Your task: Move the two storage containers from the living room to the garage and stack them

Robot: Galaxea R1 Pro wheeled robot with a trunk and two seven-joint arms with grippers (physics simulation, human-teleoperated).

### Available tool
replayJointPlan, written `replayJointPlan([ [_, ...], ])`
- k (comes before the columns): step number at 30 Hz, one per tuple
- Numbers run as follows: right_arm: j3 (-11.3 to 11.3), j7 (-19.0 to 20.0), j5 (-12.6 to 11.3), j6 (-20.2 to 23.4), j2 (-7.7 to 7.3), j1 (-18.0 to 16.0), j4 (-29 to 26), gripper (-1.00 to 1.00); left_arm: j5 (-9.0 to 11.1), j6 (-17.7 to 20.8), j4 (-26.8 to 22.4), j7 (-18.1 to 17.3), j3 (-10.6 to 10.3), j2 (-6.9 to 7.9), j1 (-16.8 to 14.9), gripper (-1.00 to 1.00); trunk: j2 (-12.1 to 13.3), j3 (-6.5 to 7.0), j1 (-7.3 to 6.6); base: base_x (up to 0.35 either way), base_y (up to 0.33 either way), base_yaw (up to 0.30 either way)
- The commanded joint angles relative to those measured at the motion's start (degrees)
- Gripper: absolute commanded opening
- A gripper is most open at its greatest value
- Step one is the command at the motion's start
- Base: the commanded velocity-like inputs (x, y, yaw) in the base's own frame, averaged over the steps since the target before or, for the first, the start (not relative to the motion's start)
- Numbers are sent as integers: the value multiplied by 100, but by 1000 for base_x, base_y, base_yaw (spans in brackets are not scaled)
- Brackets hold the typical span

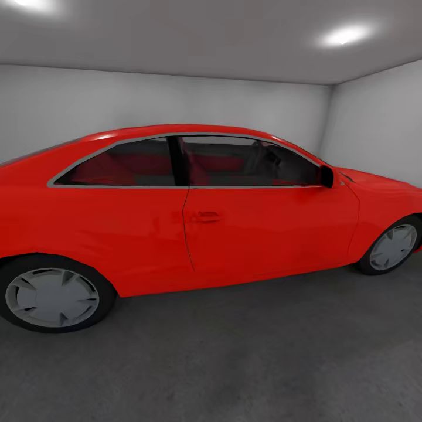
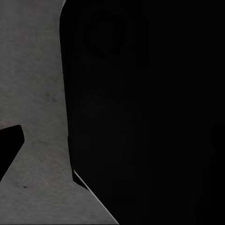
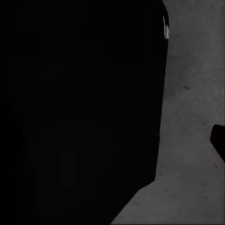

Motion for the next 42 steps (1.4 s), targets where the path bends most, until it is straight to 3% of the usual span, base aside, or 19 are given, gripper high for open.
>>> replayJointPlan([
  [1,0,0,0,0,0,-1,0,100,0,0,0,0,0,0,-1,100,-2,-3,0,0,0,0],
  [18,24,-17,-13,-25,-45,-9,9,100,61,-233,-262,-7,20,-20,-9,100,-2,-3,0,0,0,-12],
  [27,29,-13,2,-27,-41,-9,9,100,7,-237,-303,0,-69,130,-9,100,-2,-3,0,0,0,-265],
  [42,35,-11,9,-26,-40,-7,9,100,27,-237,-316,0,-70,125,-9,100,-2,-3,0,0,0,-296],
])
